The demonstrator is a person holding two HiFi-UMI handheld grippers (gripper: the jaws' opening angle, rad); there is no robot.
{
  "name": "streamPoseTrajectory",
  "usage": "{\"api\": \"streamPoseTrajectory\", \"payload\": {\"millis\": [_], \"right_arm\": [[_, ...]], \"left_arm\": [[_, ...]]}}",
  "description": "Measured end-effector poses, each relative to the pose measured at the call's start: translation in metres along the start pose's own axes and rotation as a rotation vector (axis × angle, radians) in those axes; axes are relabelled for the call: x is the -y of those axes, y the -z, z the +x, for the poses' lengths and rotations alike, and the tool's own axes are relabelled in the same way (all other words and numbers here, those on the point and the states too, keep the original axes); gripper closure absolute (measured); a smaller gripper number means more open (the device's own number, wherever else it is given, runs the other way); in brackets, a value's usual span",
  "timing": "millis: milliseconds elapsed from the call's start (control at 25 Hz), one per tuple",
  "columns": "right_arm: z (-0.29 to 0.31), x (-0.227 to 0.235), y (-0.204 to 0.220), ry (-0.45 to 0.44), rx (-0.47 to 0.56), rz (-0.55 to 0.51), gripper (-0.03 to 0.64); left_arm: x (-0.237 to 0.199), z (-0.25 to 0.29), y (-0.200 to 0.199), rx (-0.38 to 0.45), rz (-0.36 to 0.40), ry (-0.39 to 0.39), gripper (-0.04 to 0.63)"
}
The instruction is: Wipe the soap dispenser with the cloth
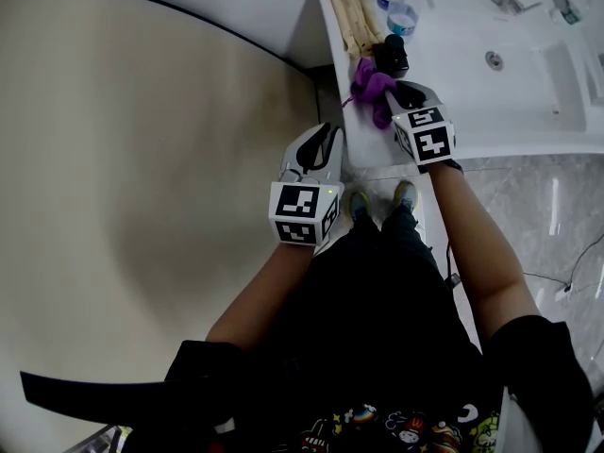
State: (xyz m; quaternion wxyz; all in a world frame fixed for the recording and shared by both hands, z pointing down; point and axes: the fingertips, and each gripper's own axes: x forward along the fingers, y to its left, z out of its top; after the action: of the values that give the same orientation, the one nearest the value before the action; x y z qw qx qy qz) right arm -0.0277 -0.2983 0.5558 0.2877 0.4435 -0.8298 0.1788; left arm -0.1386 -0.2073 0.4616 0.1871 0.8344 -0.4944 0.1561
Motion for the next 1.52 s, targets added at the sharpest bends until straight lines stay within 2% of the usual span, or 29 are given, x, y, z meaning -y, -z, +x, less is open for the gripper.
{"api": "streamPoseTrajectory", "payload": {"millis": [280, 520, 640, 800, 960, 1160, 1280, 1520], "right_arm": [[-0.024, 0.012, -0.003, -0.001, 0.011, -0.009, 0.515], [-0.010, -0.013, -0.016, 0.003, 0.057, 0.039, 0.515], [0.005, -0.023, -0.032, 0.028, 0.085, 0.053, 0.515], [0.014, -0.022, -0.063, 0.106, 0.154, 0.054, 0.515], [0.001, -0.024, -0.095, 0.176, 0.248, -0.018, 0.515], [-0.018, -0.031, -0.130, 0.264, 0.347, -0.221, 0.515], [-0.018, -0.032, -0.129, 0.260, 0.332, -0.242, 0.515], [-0.003, -0.022, -0.084, 0.247, 0.207, -0.188, 0.515]], "left_arm": [[0.004, 0.006, -0.003, 0.010, -0.015, 0.001, 0.554], [0.001, -0.005, -0.005, 0.020, -0.015, -0.019, 0.554], [-0.011, -0.012, -0.002, 0.013, -0.023, -0.046, 0.554], [-0.024, -0.021, 0.001, 0.011, -0.028, -0.072, 0.554], [-0.030, -0.026, 0.004, 0.016, -0.033, -0.074, 0.554], [-0.031, -0.023, 0.002, 0.026, -0.031, -0.060, 0.554], [-0.027, -0.021, 0.000, 0.031, -0.031, -0.046, 0.554], [-0.024, -0.020, -0.001, 0.014, -0.032, -0.033, 0.554]]}}
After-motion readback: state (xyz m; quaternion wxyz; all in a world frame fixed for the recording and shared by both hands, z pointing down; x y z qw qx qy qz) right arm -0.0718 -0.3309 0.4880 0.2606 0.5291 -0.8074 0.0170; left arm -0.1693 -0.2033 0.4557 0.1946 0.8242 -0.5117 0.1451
